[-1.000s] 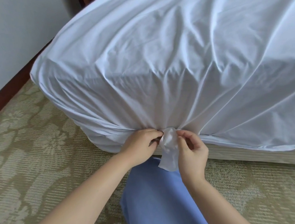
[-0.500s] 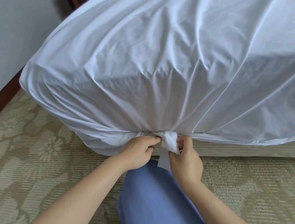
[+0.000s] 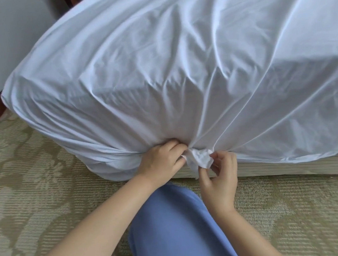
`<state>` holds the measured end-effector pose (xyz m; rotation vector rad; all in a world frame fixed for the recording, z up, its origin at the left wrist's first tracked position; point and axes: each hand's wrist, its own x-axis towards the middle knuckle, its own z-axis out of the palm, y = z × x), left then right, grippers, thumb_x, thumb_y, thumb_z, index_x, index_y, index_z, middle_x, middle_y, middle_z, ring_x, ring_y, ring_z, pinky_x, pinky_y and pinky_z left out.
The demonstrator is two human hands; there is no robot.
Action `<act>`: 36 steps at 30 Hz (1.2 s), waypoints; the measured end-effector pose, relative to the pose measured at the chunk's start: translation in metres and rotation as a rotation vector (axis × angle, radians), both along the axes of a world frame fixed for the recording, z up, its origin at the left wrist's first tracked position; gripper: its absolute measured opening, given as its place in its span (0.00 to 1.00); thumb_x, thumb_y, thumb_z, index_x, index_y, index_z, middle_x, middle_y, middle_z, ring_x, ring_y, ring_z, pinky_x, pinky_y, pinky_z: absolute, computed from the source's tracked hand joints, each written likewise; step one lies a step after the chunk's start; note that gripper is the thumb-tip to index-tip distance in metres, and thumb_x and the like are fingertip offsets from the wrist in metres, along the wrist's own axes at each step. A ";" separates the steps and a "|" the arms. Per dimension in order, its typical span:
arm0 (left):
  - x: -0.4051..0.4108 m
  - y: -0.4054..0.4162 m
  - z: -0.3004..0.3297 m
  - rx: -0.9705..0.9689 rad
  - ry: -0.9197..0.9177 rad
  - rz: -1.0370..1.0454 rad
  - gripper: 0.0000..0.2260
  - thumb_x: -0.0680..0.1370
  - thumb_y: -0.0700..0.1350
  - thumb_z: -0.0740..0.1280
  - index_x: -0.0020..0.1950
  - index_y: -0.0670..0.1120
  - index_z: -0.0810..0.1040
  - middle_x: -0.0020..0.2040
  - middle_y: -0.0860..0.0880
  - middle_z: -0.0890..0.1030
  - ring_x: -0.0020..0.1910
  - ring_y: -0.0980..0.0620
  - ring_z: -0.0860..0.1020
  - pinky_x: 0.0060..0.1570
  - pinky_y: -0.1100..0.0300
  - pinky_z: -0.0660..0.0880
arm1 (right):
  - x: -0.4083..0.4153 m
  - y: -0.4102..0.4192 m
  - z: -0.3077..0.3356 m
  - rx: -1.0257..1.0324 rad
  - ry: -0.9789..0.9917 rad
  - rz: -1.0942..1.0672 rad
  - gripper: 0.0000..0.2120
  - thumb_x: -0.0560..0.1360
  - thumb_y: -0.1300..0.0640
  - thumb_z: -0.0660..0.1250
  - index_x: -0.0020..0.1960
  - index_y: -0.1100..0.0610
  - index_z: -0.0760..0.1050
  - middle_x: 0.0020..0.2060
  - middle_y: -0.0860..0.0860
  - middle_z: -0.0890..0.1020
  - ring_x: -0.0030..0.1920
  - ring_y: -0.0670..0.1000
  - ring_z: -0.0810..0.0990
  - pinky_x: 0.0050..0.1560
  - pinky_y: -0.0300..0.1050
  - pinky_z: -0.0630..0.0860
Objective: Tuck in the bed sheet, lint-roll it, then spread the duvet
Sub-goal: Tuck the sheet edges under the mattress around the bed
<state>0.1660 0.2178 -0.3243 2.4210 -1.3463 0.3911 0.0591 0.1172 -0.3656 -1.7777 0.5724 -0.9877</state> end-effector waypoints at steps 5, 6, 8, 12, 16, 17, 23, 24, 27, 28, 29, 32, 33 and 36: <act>0.003 -0.007 0.002 -0.052 0.019 0.021 0.12 0.70 0.49 0.61 0.33 0.47 0.82 0.31 0.51 0.80 0.28 0.48 0.78 0.24 0.63 0.71 | -0.003 -0.003 -0.021 -0.274 0.175 0.007 0.12 0.66 0.69 0.71 0.45 0.59 0.74 0.42 0.50 0.69 0.40 0.42 0.64 0.41 0.30 0.64; 0.003 -0.008 0.002 -0.074 0.044 0.033 0.12 0.69 0.49 0.62 0.33 0.47 0.82 0.31 0.52 0.80 0.28 0.50 0.77 0.24 0.63 0.71 | -0.002 -0.003 -0.021 -0.246 0.250 0.003 0.10 0.67 0.70 0.71 0.42 0.59 0.74 0.39 0.47 0.68 0.36 0.43 0.62 0.36 0.34 0.62; 0.002 -0.007 0.002 -0.104 0.108 0.034 0.12 0.69 0.51 0.63 0.33 0.48 0.82 0.30 0.52 0.79 0.30 0.54 0.74 0.28 0.61 0.70 | 0.003 -0.002 -0.019 -0.039 0.360 0.105 0.10 0.73 0.67 0.67 0.40 0.55 0.70 0.30 0.44 0.67 0.29 0.47 0.62 0.33 0.41 0.62; -0.001 -0.002 0.001 -0.118 0.246 0.017 0.13 0.71 0.54 0.64 0.38 0.47 0.83 0.34 0.53 0.80 0.37 0.55 0.73 0.32 0.64 0.69 | 0.004 0.004 -0.016 0.195 0.281 0.124 0.07 0.78 0.65 0.61 0.46 0.57 0.76 0.34 0.47 0.81 0.33 0.51 0.77 0.39 0.46 0.72; -0.002 0.014 -0.005 -0.116 0.162 -0.033 0.11 0.74 0.52 0.66 0.45 0.46 0.83 0.42 0.53 0.80 0.40 0.56 0.76 0.38 0.62 0.73 | -0.001 0.008 -0.017 0.059 0.175 0.005 0.13 0.78 0.65 0.61 0.61 0.65 0.77 0.48 0.56 0.83 0.47 0.48 0.79 0.49 0.35 0.71; 0.000 0.019 -0.007 -0.117 0.143 -0.044 0.11 0.74 0.51 0.67 0.47 0.45 0.83 0.44 0.52 0.81 0.43 0.54 0.77 0.42 0.61 0.74 | -0.002 0.009 -0.018 -0.012 0.157 0.022 0.15 0.78 0.63 0.60 0.62 0.66 0.76 0.50 0.58 0.82 0.50 0.49 0.78 0.51 0.35 0.70; 0.000 0.031 -0.017 0.074 0.113 -0.070 0.18 0.75 0.52 0.62 0.57 0.44 0.82 0.55 0.50 0.83 0.52 0.52 0.80 0.52 0.59 0.76 | -0.004 0.013 -0.023 -0.461 0.357 0.062 0.23 0.72 0.61 0.56 0.66 0.64 0.69 0.61 0.61 0.77 0.59 0.59 0.76 0.56 0.48 0.74; 0.000 0.032 -0.019 0.112 0.114 -0.075 0.19 0.74 0.52 0.61 0.58 0.43 0.82 0.56 0.49 0.83 0.54 0.52 0.79 0.53 0.59 0.75 | -0.003 0.012 -0.023 -0.496 0.389 0.057 0.23 0.71 0.61 0.56 0.65 0.65 0.70 0.61 0.61 0.77 0.60 0.60 0.76 0.59 0.49 0.72; 0.001 0.036 -0.025 0.214 0.144 -0.095 0.21 0.74 0.50 0.60 0.63 0.43 0.79 0.60 0.48 0.81 0.59 0.51 0.76 0.58 0.55 0.76 | -0.001 0.008 -0.020 -0.561 0.449 0.037 0.22 0.69 0.60 0.57 0.61 0.66 0.75 0.59 0.60 0.79 0.59 0.59 0.75 0.61 0.49 0.68; 0.001 0.037 -0.027 0.239 0.150 -0.108 0.22 0.73 0.49 0.59 0.64 0.43 0.78 0.61 0.48 0.80 0.60 0.51 0.75 0.59 0.54 0.76 | -0.001 0.006 -0.020 -0.585 0.468 0.039 0.22 0.69 0.60 0.57 0.60 0.66 0.76 0.58 0.60 0.79 0.58 0.59 0.76 0.61 0.50 0.68; 0.001 0.039 -0.028 0.266 0.148 -0.123 0.23 0.72 0.49 0.59 0.65 0.43 0.77 0.62 0.49 0.80 0.61 0.52 0.74 0.58 0.54 0.76 | -0.001 0.005 -0.020 -0.613 0.490 0.047 0.21 0.69 0.60 0.58 0.58 0.66 0.77 0.57 0.60 0.80 0.58 0.59 0.77 0.61 0.50 0.68; -0.001 0.040 -0.028 0.320 0.100 -0.146 0.24 0.71 0.48 0.58 0.65 0.44 0.78 0.60 0.53 0.80 0.58 0.54 0.72 0.52 0.58 0.78 | -0.002 0.002 -0.021 -0.688 0.581 0.064 0.21 0.68 0.60 0.60 0.58 0.65 0.78 0.58 0.59 0.80 0.59 0.59 0.79 0.65 0.52 0.65; -0.002 0.039 -0.028 0.304 0.077 -0.144 0.24 0.71 0.47 0.58 0.64 0.44 0.78 0.59 0.53 0.81 0.57 0.54 0.72 0.50 0.59 0.78 | -0.003 0.003 -0.021 -0.698 0.609 0.069 0.22 0.68 0.59 0.60 0.59 0.65 0.78 0.59 0.59 0.80 0.61 0.58 0.78 0.65 0.53 0.64; -0.005 0.033 -0.026 0.208 -0.015 -0.139 0.21 0.70 0.42 0.59 0.60 0.43 0.81 0.55 0.52 0.82 0.55 0.52 0.74 0.51 0.57 0.75 | -0.005 0.006 -0.018 -0.720 0.693 0.091 0.26 0.69 0.55 0.56 0.62 0.65 0.77 0.61 0.60 0.79 0.63 0.58 0.77 0.66 0.54 0.62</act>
